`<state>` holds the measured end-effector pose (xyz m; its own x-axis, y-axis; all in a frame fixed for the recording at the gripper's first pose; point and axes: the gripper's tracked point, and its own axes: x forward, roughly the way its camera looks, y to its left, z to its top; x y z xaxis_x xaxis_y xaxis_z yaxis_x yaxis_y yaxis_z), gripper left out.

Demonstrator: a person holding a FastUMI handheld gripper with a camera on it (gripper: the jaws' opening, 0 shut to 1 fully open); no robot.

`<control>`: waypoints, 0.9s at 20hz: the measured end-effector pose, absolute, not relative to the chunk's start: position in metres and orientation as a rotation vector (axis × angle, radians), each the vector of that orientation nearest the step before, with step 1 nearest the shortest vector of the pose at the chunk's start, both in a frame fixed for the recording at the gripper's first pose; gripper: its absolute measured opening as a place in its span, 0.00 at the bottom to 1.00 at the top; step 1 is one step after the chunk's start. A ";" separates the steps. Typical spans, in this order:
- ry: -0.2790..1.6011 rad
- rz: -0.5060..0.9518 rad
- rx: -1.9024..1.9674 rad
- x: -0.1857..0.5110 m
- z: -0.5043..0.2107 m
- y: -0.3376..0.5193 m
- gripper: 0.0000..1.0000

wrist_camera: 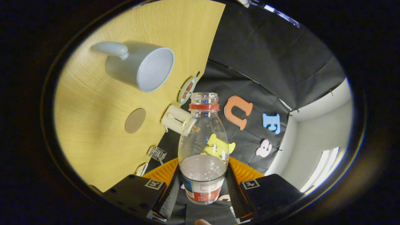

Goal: Take the bottle from table, then pour the juice into the cup, finally place the bottle on the coaster

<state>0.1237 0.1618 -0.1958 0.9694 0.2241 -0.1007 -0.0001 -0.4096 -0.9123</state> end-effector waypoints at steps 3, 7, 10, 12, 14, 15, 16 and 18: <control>-0.145 0.246 -1.937 0.124 -0.199 0.158 0.76; -0.080 0.262 -1.808 0.125 -0.207 0.153 0.76; -0.045 0.271 -1.714 0.120 -0.210 0.158 0.76; -0.026 0.270 -1.654 0.122 -0.209 0.156 0.76; 0.004 0.273 -1.560 0.119 -0.209 0.153 0.76; 0.026 0.277 -1.505 0.117 -0.210 0.151 0.76; 0.043 0.280 -1.453 0.114 -0.209 0.149 0.76; 0.052 0.276 -1.376 0.110 -0.202 0.150 0.76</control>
